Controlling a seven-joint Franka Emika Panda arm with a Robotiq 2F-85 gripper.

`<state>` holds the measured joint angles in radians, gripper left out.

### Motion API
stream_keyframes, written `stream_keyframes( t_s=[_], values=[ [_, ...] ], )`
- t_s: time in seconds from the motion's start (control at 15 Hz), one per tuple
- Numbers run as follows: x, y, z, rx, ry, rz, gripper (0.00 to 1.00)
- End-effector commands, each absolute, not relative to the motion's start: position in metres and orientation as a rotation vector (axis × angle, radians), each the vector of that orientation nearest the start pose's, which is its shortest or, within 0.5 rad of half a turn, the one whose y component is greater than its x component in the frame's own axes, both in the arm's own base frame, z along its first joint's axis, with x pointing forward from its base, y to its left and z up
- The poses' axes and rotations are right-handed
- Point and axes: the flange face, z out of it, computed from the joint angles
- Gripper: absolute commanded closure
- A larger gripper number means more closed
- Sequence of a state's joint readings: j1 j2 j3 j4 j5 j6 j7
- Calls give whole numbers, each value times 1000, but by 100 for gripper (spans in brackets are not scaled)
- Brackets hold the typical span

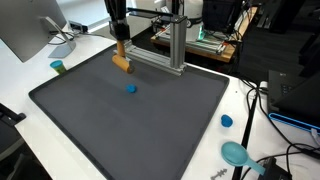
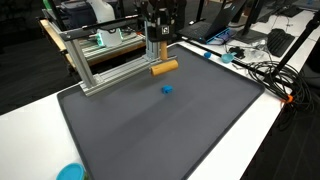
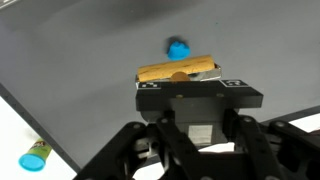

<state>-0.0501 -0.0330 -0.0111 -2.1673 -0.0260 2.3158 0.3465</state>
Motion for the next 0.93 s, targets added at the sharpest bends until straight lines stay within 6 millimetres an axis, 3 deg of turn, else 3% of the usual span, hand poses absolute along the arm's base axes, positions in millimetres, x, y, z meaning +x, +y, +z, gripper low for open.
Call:
stream_keyframes(
  t_s=[0.0,0.13,0.2,0.47,0.87],
  values=[
    [546,-35,416,-3087,620,-286,53],
    [543,-36,404,-3109,636,-269,53],
    [543,-37,403,-3111,636,-268,78],
    [550,-21,387,-3068,520,-253,78],
    [567,-10,364,-3070,482,-263,78]
  ],
)
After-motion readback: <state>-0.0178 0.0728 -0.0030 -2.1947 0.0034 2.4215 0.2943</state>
